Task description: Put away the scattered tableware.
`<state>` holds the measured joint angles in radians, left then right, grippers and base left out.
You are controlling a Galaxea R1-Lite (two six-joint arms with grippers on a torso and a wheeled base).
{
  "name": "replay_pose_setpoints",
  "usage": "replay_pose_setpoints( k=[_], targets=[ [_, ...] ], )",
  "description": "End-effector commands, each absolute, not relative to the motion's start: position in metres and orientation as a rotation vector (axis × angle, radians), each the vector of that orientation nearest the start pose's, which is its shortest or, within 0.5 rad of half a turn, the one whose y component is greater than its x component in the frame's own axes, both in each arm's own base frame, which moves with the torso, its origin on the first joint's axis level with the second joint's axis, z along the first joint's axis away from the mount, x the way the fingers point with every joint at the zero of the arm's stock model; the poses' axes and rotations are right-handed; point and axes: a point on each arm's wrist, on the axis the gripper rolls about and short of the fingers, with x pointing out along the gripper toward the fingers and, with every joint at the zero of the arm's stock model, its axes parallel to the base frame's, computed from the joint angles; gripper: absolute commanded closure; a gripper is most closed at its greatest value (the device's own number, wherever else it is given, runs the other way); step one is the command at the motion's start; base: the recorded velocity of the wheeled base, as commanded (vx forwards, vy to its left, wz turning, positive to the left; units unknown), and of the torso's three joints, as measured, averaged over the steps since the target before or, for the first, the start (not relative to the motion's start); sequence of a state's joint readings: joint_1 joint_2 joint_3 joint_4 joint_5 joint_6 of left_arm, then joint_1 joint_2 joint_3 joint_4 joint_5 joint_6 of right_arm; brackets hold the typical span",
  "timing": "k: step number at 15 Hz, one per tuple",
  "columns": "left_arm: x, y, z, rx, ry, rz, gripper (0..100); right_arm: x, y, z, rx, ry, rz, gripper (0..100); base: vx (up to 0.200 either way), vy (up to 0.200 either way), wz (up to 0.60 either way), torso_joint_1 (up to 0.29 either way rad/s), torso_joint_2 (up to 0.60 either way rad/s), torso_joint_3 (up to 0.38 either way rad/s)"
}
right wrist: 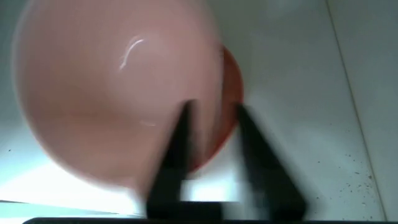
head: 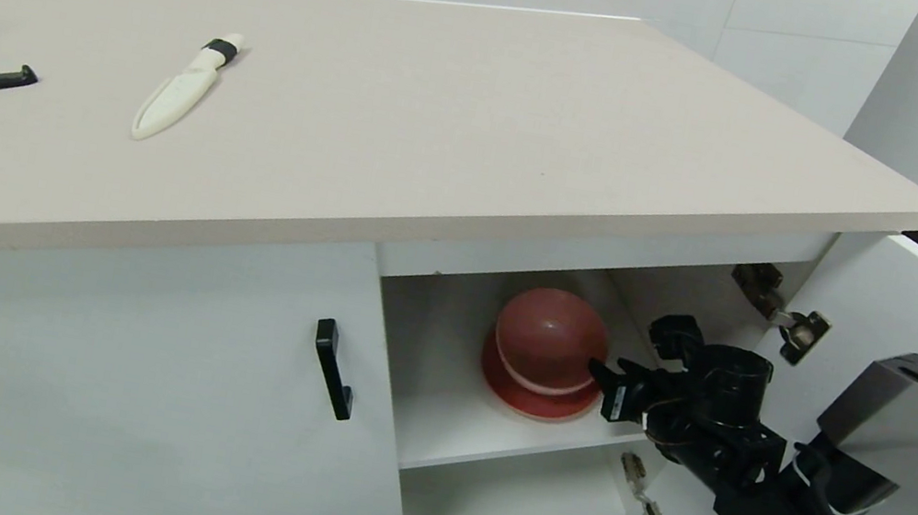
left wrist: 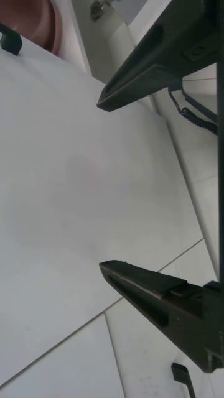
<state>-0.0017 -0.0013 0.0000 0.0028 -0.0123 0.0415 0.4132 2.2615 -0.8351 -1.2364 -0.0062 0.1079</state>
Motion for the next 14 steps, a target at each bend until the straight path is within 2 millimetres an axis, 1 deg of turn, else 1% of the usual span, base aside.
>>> replay_pose_setpoints(
  k=[1,5,8,9,10,11,12,13,14],
  targets=[
    [-0.023,0.0,0.075,0.041,0.003,-0.014,0,0.357,0.16,0.05,0.067,0.209,0.402,0,0.0,0.0,0.0,0.0,0.0,0.0],
    [-0.023,0.0,0.075,0.041,0.003,-0.014,0,0.353,0.169,0.055,0.068,0.192,0.443,0,0.0,0.0,0.0,0.0,0.0,0.0],
    [-0.023,0.0,0.075,0.034,0.003,-0.014,0,0.337,0.182,0.084,0.078,0.129,0.497,0,0.0,0.0,0.0,0.0,0.0,0.0],
    [-0.023,0.0,0.075,0.034,0.003,-0.014,0,0.323,0.186,0.094,0.077,0.116,0.525,0,0.0,0.0,0.0,0.0,0.0,0.0],
    [-0.023,0.0,0.075,0.034,0.003,-0.014,0,0.305,0.187,0.105,0.066,0.103,0.554,0,0.0,0.0,0.0,0.0,0.0,0.0],
    [-0.023,0.0,0.075,0.034,0.003,-0.014,0,0.287,0.184,0.109,0.052,0.098,0.575,0,0.0,0.0,0.0,0.0,0.0,0.0],
    [-0.023,0.0,0.075,0.034,0.003,-0.014,0,0.266,0.179,0.109,0.028,0.101,0.595,0,0.0,0.0,0.0,0.0,0.0,0.0],
    [-0.023,0.0,0.075,0.034,0.003,-0.014,0,0.25,0.171,0.106,0.004,0.114,0.605,0,0.0,0.0,0.0,0.0,0.0,0.0],
    [-0.023,0.0,0.075,0.034,0.003,-0.014,0,0.223,0.157,0.099,-0.043,0.134,0.623,0,0.0,0.0,0.0,0.0,0.0,0.0]
  ],
)
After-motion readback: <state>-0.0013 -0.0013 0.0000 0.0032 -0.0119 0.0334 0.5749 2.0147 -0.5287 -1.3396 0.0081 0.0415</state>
